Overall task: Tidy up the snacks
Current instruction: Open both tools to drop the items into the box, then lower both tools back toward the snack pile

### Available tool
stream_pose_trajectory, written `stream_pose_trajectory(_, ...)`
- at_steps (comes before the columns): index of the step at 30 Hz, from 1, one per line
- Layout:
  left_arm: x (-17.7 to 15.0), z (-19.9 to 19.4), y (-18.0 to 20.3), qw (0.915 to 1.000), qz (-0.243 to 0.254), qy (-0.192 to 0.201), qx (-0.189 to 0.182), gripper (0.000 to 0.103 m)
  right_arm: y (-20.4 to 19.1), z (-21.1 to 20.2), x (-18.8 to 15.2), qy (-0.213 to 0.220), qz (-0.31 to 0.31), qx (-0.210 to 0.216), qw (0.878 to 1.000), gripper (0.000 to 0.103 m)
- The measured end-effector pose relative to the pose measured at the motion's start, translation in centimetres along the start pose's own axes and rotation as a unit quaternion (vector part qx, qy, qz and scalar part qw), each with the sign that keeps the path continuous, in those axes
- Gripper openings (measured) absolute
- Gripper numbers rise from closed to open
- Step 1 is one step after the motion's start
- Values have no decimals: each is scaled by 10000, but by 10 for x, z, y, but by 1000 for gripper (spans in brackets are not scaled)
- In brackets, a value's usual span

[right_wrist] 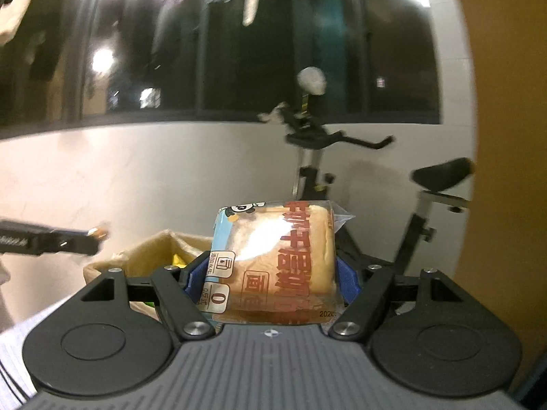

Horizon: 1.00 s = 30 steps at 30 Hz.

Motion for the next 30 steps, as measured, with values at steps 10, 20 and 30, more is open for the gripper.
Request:
stream_pose_trajectory(10,-1,55,-34,9976,9,-450,522,23,-29,80,-35,-848,169,-115,9962,76)
stream_pose_trajectory(20,-12,22,-51,9969,1,-331,708,69,-7,48,-43,-567,491,24,9972,87)
stream_pose_trajectory(30,-38,-48,-68,9948,12,-249,988,68,39,-15,-65,-361,661,-165,9970,87)
Point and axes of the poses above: each gripper's, at about its wrist camera, not at the fingertips, and z roughly the way its jaws point, y to its right, x to its top, the point moved 3 cm from there along z, roughly the way its jaws point, and after that the axes turned 7 degrees about -x, right-handed, at the moved point
